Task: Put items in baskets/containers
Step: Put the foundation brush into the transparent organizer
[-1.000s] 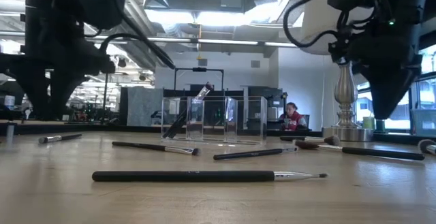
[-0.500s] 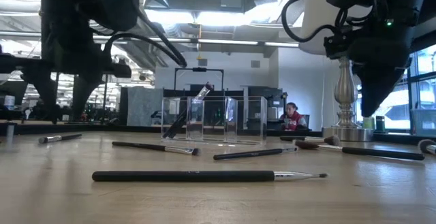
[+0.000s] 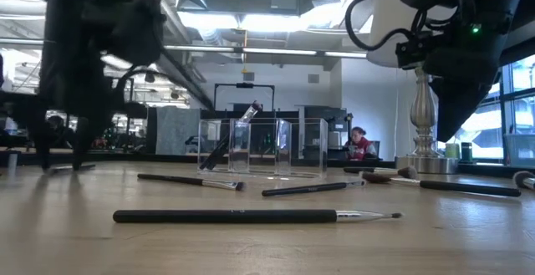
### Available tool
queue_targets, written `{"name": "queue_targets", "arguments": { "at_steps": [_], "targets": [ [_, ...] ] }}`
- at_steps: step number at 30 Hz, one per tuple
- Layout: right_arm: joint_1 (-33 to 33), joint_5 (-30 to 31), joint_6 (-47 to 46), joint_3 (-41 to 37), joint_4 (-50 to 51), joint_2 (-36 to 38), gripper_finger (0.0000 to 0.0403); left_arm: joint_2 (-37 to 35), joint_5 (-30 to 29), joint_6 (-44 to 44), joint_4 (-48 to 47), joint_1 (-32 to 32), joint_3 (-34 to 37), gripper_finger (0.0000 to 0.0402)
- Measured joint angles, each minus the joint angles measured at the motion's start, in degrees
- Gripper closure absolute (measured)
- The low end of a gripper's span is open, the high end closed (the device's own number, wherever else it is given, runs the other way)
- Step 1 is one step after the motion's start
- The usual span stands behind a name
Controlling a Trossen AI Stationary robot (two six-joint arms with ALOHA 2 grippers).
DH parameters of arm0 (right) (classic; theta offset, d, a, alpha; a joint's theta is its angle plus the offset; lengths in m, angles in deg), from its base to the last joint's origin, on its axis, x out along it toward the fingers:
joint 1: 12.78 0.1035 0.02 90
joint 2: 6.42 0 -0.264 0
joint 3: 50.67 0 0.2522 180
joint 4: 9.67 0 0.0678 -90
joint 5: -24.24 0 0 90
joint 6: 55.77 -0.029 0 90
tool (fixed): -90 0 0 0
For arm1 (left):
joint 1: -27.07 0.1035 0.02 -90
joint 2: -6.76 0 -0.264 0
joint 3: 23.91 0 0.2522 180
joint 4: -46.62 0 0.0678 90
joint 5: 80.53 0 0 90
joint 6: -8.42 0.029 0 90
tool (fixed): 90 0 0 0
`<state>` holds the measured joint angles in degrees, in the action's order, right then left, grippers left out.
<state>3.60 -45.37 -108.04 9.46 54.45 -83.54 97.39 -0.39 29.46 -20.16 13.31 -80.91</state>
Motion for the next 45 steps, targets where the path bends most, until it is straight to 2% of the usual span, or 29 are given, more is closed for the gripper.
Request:
{"name": "queue_targets", "arguments": {
  "at_steps": [7,15,20,28,34,40,45],
  "targets": [
    [0.0,0.02,0.2,0.0,-1.26,-0.02,0.0247,-0.28,-0.24,-0.19,1.65,-0.04,2.27,0.0278],
    [0.0,0.0,-0.01,0.0,-1.64,-0.02,0.0247,-0.24,1.85,-4.83,2.93,-0.05,2.14,0.0353],
    [0.0,0.0,0.04,0.0,-3.62,-0.02,0.0247,-0.22,0.11,-11.35,3.08,-0.13,2.14,0.0388],
    [0.0,2.66,0.24,0.0,-7.92,-0.02,0.0247,0.18,-0.44,-18.3,1.99,-0.63,0.38,0.0372],
    [0.01,5.16,0.26,-0.21,-10.21,-0.02,0.0247,0.26,-3.53,-25.34,4.38,-0.98,-3.51,0.0383],
    [0.05,4.32,0.07,-5.19,-17.58,-0.02,0.0247,0.26,0.58,-26.12,6.99,-1.03,-7.07,0.0376],
    [0.05,3.41,-2.87,-11.29,-24.64,-0.02,0.0247,0.17,0.18,-24.85,9.14,-0.83,-13.33,0.0377]
  ]
}}
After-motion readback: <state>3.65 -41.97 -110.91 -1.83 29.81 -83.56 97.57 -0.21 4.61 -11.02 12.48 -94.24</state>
